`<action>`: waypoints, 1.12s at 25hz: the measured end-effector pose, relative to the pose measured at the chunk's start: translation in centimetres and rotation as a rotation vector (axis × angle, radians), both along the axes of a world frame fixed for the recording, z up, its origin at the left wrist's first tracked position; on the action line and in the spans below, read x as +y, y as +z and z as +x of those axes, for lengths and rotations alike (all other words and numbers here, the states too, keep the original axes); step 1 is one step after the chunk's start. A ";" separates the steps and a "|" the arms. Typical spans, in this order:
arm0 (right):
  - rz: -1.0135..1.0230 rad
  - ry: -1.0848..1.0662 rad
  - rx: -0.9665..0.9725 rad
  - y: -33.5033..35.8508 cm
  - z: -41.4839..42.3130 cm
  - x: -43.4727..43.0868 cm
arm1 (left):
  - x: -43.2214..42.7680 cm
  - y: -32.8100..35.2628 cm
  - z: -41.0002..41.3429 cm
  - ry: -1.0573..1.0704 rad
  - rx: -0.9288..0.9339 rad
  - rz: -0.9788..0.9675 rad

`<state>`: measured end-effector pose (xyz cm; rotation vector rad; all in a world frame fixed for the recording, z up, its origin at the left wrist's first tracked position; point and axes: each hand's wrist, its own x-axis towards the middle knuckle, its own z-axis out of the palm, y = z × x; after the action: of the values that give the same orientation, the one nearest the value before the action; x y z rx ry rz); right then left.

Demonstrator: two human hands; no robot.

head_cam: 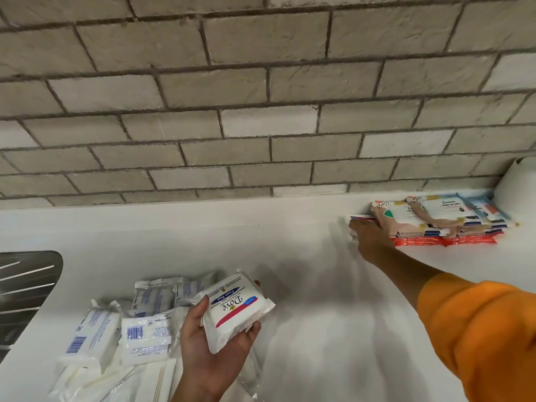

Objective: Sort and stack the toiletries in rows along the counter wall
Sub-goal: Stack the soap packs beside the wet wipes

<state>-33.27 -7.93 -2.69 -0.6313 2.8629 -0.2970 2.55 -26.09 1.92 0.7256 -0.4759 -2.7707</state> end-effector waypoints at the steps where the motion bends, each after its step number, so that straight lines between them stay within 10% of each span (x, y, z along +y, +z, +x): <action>1: -0.017 -0.007 -0.027 0.1 -0.2 0.1 | 0.1 -0.2 -0.2 0.004 -0.011 0.008; 9: -0.377 -0.005 0.041 -1.4 6.9 -1.3 | 1.1 -0.4 -2.3 0.056 -0.185 -0.140; 16: -0.876 -0.274 -1.334 1.5 21.1 -1.1 | 3.3 -2.1 -4.9 -0.093 -0.263 -0.242; 22: -1.053 -0.272 -0.932 3.6 18.3 0.5 | 4.1 -2.8 -7.8 -0.158 -0.388 -0.343; 28: -0.635 -0.097 -0.483 3.9 11.7 2.1 | 4.7 -3.7 -12.8 -0.226 -0.329 -0.383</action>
<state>-21.52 -5.79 1.16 -0.4285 2.3078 -1.2164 -10.22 -21.36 -1.83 1.0855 -1.1800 -2.6340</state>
